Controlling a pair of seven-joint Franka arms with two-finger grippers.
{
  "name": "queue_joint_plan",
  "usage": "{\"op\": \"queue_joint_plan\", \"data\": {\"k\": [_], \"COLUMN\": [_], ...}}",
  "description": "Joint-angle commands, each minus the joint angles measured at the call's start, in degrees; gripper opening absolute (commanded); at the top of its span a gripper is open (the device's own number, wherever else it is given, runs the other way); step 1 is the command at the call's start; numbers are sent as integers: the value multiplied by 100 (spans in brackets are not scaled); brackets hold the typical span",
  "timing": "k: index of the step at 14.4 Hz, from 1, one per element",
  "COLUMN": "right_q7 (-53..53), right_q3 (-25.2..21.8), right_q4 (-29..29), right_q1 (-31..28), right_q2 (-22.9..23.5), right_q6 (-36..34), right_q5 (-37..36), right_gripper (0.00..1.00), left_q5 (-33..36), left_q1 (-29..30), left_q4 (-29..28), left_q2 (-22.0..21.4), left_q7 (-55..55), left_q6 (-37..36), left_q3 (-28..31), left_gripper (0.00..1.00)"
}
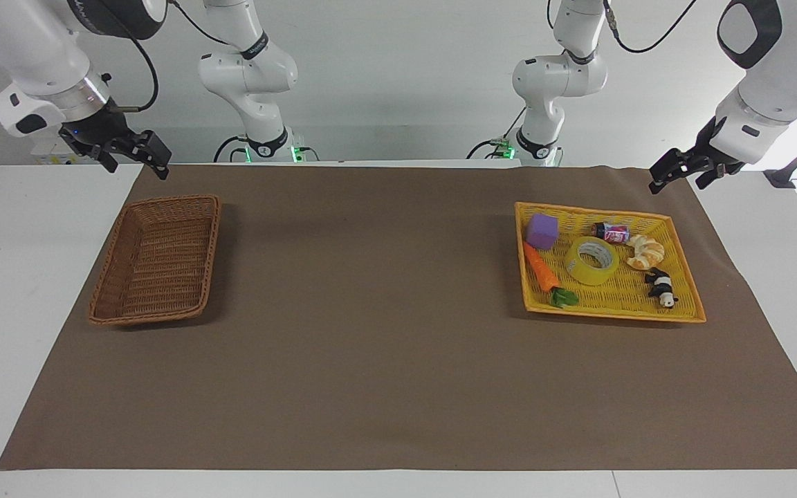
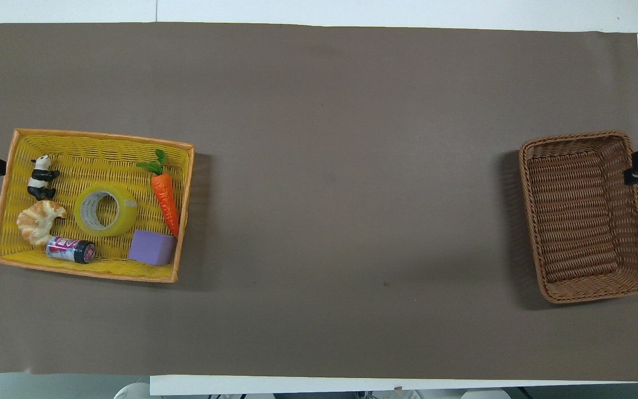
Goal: Move tape to another basket
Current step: 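Reach the left gripper down toward the tape roll in the yellow basket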
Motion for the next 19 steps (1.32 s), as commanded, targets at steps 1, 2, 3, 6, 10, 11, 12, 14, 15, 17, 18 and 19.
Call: {"op": "queue_joint_plan", "data": {"k": [1,2,3,6,10,11,12,14,15,17,18,19], "right_q7": [-114,-114,-114,-114,-114,-114,-114,-114,-114,-114,-114,-114], "right_q3": [10,10,10,10,10,10,10,10,10,10,10,10], "right_q4": [-179,-179,-179,-179,-179,-179,-179,-179,-179,-179,-179,-179], "right_q1": [-10,-10,-10,-10,-10,-10,-10,-10,-10,-10,-10,-10], "right_q2": [-159,-159,-159,-159,-159,-159,-159,-159,-159,-159,-159,-159], "right_q6": [43,43,43,43,43,43,43,43,43,43,43,43], "right_q5": [2,2,2,2,2,2,2,2,2,2,2,2], "right_gripper": [99,99,99,99,99,99,99,99,99,99,99,99], "left_q5": [-60,-60,-51,-51,-42,-42,-42,-42,-42,-42,-42,-42], "left_q1": [-20,15,41,199,349,358,366,366,366,358,314,305], "left_q4": [-126,-126,-213,-1718,-3922,-3923,-3923,-4062,-4168,-4239,-4361,-4423], "left_q2": [-93,-84,-119,-828,-1237,-957,-798,-586,-550,-410,-410,-349], "left_q7": [-104,-113,-113,-130,-87,-78,-78,-51,-60,-51,-86,-78], "left_q6": [55,91,100,1201,3533,3737,3860,4089,4299,4573,4643,4731], "left_q3": [-6,-6,-6,-6,-14,-14,-14,-14,-14,-14,-14,-14], "left_gripper": [100,100,100,100,98,98,98,98,98,98,98,97]}}
